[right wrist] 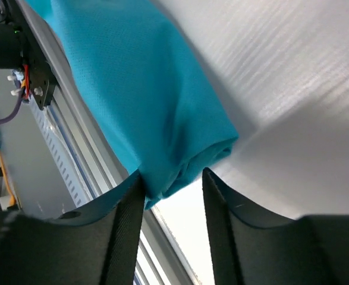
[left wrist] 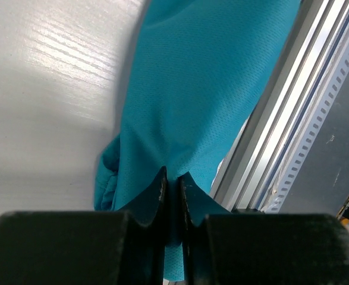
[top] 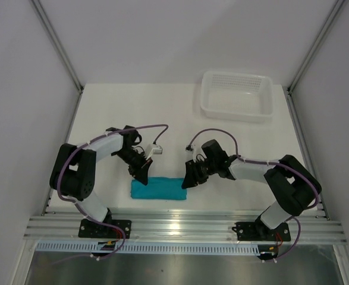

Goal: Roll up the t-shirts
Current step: Roll the tshirt

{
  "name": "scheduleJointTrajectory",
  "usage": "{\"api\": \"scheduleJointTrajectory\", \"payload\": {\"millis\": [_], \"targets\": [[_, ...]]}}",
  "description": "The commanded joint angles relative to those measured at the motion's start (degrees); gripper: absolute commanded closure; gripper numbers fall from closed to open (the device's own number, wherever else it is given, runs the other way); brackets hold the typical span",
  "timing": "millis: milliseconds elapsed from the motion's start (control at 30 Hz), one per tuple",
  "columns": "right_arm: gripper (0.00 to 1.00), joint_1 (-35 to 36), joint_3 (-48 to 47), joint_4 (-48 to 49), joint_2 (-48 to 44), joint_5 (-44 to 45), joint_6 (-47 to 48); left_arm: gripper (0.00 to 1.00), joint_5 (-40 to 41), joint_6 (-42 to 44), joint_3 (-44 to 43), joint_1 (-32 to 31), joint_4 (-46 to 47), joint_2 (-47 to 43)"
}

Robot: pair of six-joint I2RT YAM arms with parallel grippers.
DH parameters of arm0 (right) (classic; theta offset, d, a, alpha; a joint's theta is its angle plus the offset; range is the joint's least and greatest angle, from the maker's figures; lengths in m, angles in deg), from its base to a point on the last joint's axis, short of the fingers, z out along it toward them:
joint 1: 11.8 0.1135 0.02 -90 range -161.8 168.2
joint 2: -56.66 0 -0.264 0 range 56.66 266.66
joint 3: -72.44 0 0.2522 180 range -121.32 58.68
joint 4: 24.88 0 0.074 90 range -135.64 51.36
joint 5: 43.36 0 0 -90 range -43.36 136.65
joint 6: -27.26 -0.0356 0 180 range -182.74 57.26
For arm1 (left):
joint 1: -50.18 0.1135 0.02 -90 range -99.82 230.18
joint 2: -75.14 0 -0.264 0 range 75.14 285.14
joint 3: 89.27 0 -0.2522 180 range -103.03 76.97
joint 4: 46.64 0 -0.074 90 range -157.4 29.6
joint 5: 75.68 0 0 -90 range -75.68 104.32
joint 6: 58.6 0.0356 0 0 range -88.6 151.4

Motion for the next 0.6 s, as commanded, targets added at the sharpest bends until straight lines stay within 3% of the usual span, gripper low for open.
{"api": "scheduleJointTrajectory", "payload": {"millis": [0, 133, 267, 333, 367, 433, 467, 567], "targets": [[0.53, -0.10, -1.08, -4.37, -6.54, 6.69, 0.40, 0.89, 0.90, -1.26, -2.02, 0.85, 0.99, 1.65], [0.46, -0.02, -2.84, -11.41, -15.24, 13.99, 2.24, 0.88, 0.98, -1.26, -2.37, 1.20, 1.25, 2.36], [0.50, 2.35, -3.02, -13.81, -22.80, 24.88, 1.11, 0.87, 0.90, -1.17, -2.28, 1.20, 1.43, 2.45], [0.60, 7.16, 0.21, -8.64, -25.10, 27.27, -0.74, 0.86, 0.90, -1.09, -2.02, 1.20, 1.60, 2.45], [0.72, 8.84, 1.98, 0.70, -25.28, 26.75, -1.27, 0.85, 0.90, -1.17, -2.19, 1.20, 1.69, 2.45], [0.86, 12.62, 7.06, 10.50, -23.71, 25.00, -4.07, 0.85, 0.81, -1.35, -2.11, 1.29, 1.78, 2.53], [0.89, 13.68, 8.05, 18.90, -22.48, 24.55, -4.69, 0.85, 0.72, -1.52, -2.11, 1.29, 1.69, 2.62], [0.96, 16.76, 7.28, 26.95, -14.58, 20.87, -3.74, 0.82, 0.81, -1.61, -2.19, 1.20, 1.69, 2.36]]}}
